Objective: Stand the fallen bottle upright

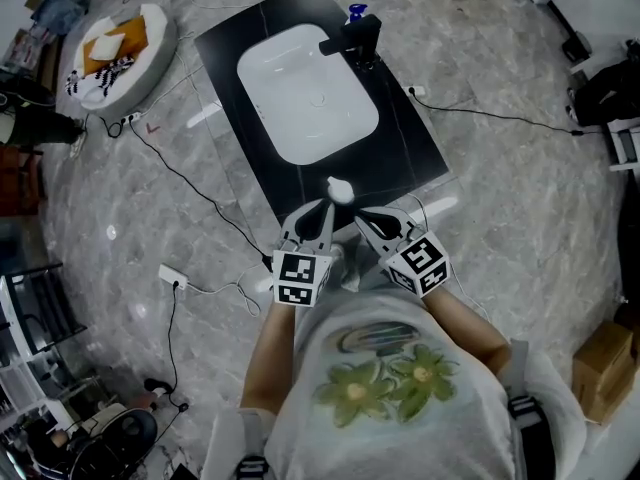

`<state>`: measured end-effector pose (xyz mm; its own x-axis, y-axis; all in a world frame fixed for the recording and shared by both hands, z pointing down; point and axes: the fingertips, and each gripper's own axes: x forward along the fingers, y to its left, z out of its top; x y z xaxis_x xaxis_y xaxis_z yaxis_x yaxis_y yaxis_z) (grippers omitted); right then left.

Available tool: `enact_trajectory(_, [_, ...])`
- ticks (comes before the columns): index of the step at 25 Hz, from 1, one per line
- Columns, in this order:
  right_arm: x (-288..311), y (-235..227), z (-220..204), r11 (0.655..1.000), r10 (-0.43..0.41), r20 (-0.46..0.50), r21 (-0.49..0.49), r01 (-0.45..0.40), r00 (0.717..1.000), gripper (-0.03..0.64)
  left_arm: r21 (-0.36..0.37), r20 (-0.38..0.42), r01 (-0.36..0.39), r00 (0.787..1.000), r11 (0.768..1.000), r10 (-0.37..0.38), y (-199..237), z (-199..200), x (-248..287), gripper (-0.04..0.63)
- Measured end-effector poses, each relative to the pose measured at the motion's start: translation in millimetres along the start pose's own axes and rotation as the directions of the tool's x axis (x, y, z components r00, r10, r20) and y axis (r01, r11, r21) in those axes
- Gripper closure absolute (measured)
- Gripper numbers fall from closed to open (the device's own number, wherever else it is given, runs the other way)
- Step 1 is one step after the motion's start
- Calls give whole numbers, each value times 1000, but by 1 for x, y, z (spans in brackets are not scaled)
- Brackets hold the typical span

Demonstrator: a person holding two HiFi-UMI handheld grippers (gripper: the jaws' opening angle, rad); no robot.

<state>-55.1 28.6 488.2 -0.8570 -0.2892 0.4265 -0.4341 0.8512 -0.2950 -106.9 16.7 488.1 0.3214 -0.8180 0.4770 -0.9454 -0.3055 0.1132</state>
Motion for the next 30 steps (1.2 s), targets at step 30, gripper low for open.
enact_trajectory(30, [19, 15, 8, 997, 11, -22, -72, -13, 1000, 575, -27, -21, 21, 1000, 999, -22, -7, -10, -10, 577])
